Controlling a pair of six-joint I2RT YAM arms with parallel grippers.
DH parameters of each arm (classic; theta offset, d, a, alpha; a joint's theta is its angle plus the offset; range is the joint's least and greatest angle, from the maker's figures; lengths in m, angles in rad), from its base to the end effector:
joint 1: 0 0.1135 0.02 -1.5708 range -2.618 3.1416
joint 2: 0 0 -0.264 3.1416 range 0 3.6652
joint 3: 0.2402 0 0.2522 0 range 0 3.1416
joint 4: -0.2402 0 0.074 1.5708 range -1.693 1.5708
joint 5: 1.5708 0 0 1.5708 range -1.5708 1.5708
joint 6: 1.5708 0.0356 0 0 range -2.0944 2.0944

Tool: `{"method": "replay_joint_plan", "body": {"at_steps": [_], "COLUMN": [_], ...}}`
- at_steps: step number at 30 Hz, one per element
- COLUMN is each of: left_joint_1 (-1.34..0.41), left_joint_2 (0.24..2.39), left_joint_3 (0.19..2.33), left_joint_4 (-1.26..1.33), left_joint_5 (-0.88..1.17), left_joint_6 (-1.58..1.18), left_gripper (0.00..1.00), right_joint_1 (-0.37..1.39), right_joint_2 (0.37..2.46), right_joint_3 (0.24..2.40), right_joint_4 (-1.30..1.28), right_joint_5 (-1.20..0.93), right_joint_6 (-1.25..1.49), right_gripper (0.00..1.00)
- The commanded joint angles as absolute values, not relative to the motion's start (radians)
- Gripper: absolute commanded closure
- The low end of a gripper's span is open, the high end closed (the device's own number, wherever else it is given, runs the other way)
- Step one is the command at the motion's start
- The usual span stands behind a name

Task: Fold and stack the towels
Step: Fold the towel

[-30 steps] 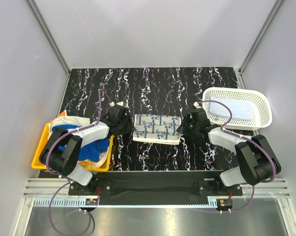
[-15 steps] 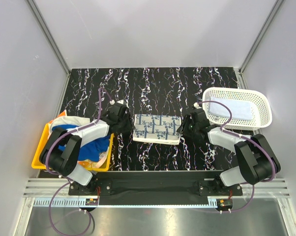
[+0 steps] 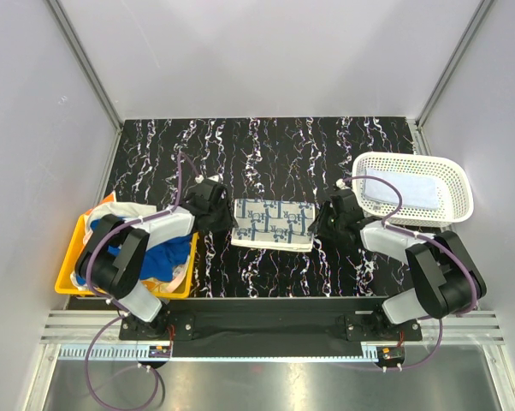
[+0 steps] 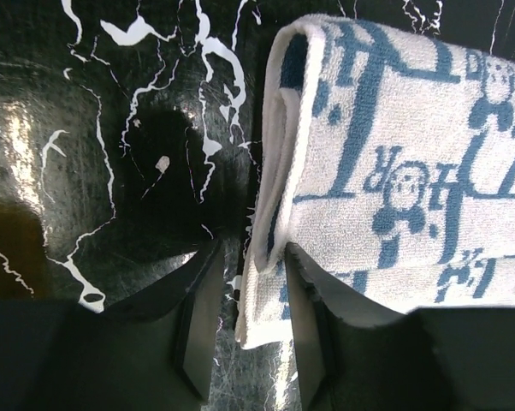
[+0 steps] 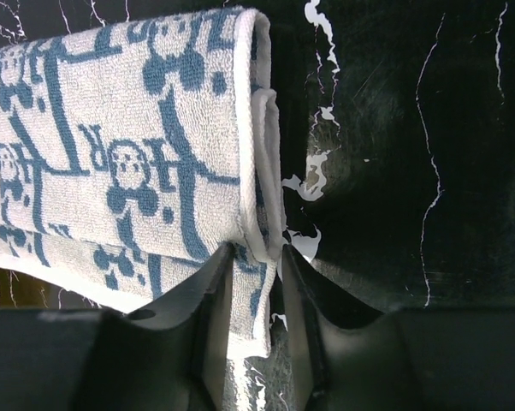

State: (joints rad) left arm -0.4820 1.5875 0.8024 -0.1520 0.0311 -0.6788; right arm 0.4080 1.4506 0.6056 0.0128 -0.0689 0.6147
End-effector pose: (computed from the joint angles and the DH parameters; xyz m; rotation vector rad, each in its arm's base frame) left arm 0.2697 -0.1424 0.1584 -0.2407 2.5724 -0.4982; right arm 0.2464 0.1092 0.1512 0.2226 2.4656 0.5433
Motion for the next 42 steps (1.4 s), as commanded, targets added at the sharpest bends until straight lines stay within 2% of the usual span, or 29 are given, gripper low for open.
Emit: {"method": "replay_joint_plan", "body": {"at_steps": [1, 6, 10, 13, 20, 21, 32, 37, 38, 42], "left_joint_1": [-0.489, -0.491, -0.491, -0.489, -0.491, -0.491, -0.492, -0.492, -0.492, -0.492], "left_joint_2": [1.594, 1.595, 1.598, 1.601, 1.597, 1.595, 1.566, 1.572, 1.574, 1.578], "left_joint_3": [0.841, 0.851, 0.861, 0.867, 0.888, 0.894, 0.966, 0.968, 0.966, 0.959], "left_joint_4": [-0.095, -0.097, -0.101, -0.103, -0.118, -0.129, -0.221, -0.224, -0.219, -0.215], "left_joint_5": [0.051, 0.051, 0.052, 0.057, 0.066, 0.066, 0.081, 0.087, 0.089, 0.092], "left_joint_6": [-0.683, -0.686, -0.684, -0.683, -0.678, -0.677, -0.661, -0.66, -0.661, -0.663], "left_gripper": [0.62, 0.72, 0.77, 0.84, 0.99, 1.0, 1.0, 1.0, 1.0, 1.0], "right_joint_1": [0.423, 0.425, 0.425, 0.425, 0.425, 0.425, 0.425, 0.425, 0.425, 0.426], "right_joint_2": [1.459, 1.459, 1.454, 1.451, 1.444, 1.439, 1.385, 1.382, 1.379, 1.367], "right_joint_3": [0.64, 0.646, 0.656, 0.666, 0.681, 0.681, 0.712, 0.7, 0.695, 0.681], "right_joint_4": [0.055, 0.049, 0.037, 0.026, 0.008, 0.006, -0.077, -0.083, -0.081, -0.077], "right_joint_5": [-0.061, -0.06, -0.061, -0.061, -0.067, -0.066, -0.052, -0.043, -0.043, -0.034], "right_joint_6": [0.624, 0.623, 0.623, 0.618, 0.614, 0.612, 0.598, 0.6, 0.601, 0.604], "right_gripper": [0.65, 0.71, 0.84, 0.89, 0.98, 1.0, 1.0, 0.77, 0.7, 0.61]}}
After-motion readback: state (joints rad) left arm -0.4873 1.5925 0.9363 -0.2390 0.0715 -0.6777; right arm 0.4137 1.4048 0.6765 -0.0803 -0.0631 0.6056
